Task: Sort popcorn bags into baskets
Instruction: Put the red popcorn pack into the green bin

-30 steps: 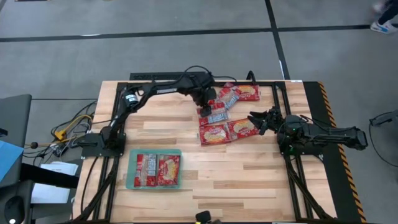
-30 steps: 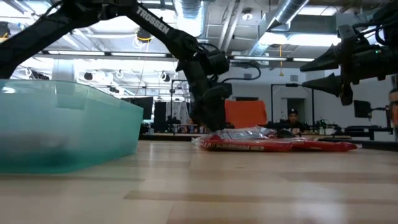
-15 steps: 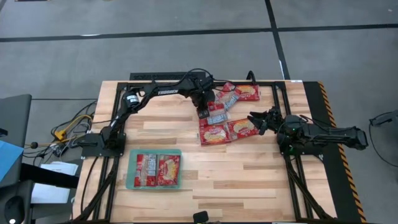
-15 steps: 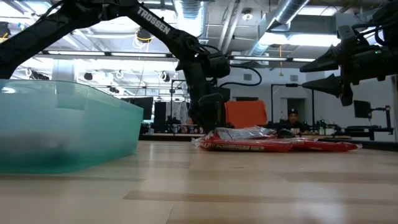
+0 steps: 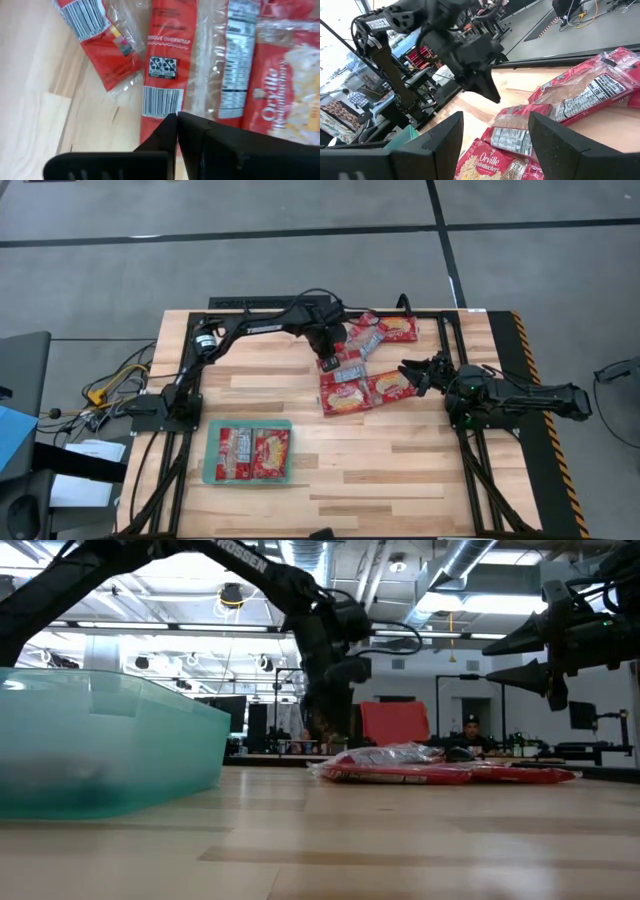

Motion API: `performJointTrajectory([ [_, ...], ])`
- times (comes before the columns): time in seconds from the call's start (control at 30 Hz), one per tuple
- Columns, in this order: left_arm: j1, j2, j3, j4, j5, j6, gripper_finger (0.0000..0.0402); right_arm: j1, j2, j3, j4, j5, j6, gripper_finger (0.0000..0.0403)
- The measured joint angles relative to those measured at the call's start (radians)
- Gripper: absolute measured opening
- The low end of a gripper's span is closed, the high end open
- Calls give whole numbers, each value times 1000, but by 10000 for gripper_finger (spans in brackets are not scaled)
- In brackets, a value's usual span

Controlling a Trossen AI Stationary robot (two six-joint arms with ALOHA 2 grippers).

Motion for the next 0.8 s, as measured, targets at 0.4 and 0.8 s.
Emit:
performJointTrajectory([
  [0.4, -18, -44, 0, 114, 69, -23, 42, 0, 0, 0, 0, 0, 0, 249],
  [0.8, -93, 19, -1, 251, -5, -32, 297, 0, 2, 0, -5, -1, -1, 249],
])
